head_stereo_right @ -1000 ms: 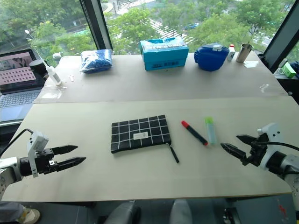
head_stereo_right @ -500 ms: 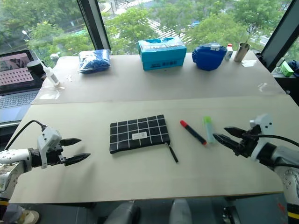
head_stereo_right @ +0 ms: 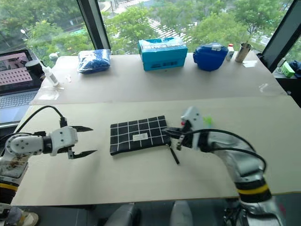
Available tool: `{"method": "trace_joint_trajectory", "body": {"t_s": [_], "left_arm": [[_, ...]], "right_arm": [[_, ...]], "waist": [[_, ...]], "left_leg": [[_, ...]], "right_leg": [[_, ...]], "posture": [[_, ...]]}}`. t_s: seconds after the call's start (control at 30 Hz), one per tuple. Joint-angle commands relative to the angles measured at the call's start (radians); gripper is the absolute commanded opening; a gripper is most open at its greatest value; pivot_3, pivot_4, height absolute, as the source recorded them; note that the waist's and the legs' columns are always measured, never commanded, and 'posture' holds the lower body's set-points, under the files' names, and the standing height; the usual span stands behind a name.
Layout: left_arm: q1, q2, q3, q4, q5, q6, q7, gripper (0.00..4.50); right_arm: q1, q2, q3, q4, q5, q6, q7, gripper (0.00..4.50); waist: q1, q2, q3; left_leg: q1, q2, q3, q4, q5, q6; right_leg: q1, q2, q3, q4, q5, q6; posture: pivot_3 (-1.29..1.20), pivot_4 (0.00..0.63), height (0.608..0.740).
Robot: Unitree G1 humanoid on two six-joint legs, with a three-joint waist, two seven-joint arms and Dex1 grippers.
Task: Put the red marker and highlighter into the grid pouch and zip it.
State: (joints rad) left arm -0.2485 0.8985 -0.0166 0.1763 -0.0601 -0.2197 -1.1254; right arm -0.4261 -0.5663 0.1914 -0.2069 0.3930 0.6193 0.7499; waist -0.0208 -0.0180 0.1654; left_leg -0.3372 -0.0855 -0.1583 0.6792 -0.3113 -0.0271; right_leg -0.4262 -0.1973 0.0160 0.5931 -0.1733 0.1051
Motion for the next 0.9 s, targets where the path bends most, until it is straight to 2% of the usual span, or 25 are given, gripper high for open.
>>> {"method": "trace_joint_trajectory", "body": {"t_s": [0.03, 0.13, 0.23, 0.3, 0.6, 0.8, 0.9], "left_arm": [[-0.045, 0.007, -0.040, 0.037, 0.043, -0.110, -0.017, 4.50], [-0.077, -0.009, -0.072, 0.073, 0.065, -0.183, -0.014, 4.50], [-0.119, -0.034, -0.098, 0.126, 0.107, -0.258, 0.020, 4.50], [-0.138, -0.049, -0.110, 0.150, 0.122, -0.293, 0.036, 4.50], [-0.179, -0.150, -0.162, 0.140, 0.086, -0.353, 0.032, 4.50], [-0.220, -0.167, -0.182, 0.212, 0.114, -0.414, 0.038, 4.50], [-0.243, -0.184, -0.180, 0.217, 0.081, -0.422, 0.037, 4.50]], "right_arm": [[-0.074, 0.054, 0.100, 0.079, -0.131, -0.083, -0.027, 0.03], [-0.120, 0.077, 0.161, 0.157, -0.219, -0.113, -0.030, 0.03], [-0.128, 0.029, 0.271, 0.208, -0.349, -0.170, 0.010, 0.03], [-0.127, 0.008, 0.297, 0.220, -0.393, -0.199, 0.035, 0.03], [-0.183, 0.045, 0.264, 0.297, -0.437, -0.243, 0.041, 0.03], [-0.178, 0.072, 0.253, 0.308, -0.448, -0.242, 0.041, 0.03], [-0.169, 0.073, 0.251, 0.300, -0.453, -0.241, 0.044, 0.03]], "waist": [[0.000, 0.000, 0.000], [0.003, 0.000, 0.000], [0.008, 0.000, 0.000], [0.007, 0.000, -0.001], [0.005, 0.000, -0.001], [0.000, -0.001, -0.002], [0.000, -0.001, -0.002]], "left_leg": [[-0.001, 0.000, 0.000, 0.000, 0.001, -0.001], [-0.003, 0.000, -0.001, 0.000, 0.004, -0.007], [-0.003, -0.001, -0.001, 0.000, 0.004, -0.007], [-0.002, -0.001, -0.001, 0.000, 0.004, -0.007], [0.001, -0.001, -0.001, 0.000, 0.004, -0.007], [0.001, -0.001, -0.001, 0.000, 0.004, -0.007], [0.001, -0.001, -0.001, 0.000, 0.004, -0.007]], "right_leg": [[-0.002, 0.000, 0.000, 0.000, 0.000, 0.000], [-0.003, 0.000, 0.000, 0.001, 0.000, 0.000], [-0.002, 0.000, -0.001, 0.000, 0.001, 0.000], [-0.002, 0.000, -0.001, 0.000, 0.001, 0.000], [0.002, 0.000, -0.001, 0.000, 0.001, 0.001], [0.002, 0.000, -0.001, 0.000, 0.001, 0.001], [0.002, 0.000, -0.001, 0.000, 0.001, 0.001]], "posture": [[0.00, 0.150, 0.740], [0.00, 0.150, 0.740], [0.00, 0.150, 0.740], [0.00, 0.150, 0.740], [0.00, 0.150, 0.740], [0.00, 0.150, 0.740], [0.00, 0.150, 0.740]]}}
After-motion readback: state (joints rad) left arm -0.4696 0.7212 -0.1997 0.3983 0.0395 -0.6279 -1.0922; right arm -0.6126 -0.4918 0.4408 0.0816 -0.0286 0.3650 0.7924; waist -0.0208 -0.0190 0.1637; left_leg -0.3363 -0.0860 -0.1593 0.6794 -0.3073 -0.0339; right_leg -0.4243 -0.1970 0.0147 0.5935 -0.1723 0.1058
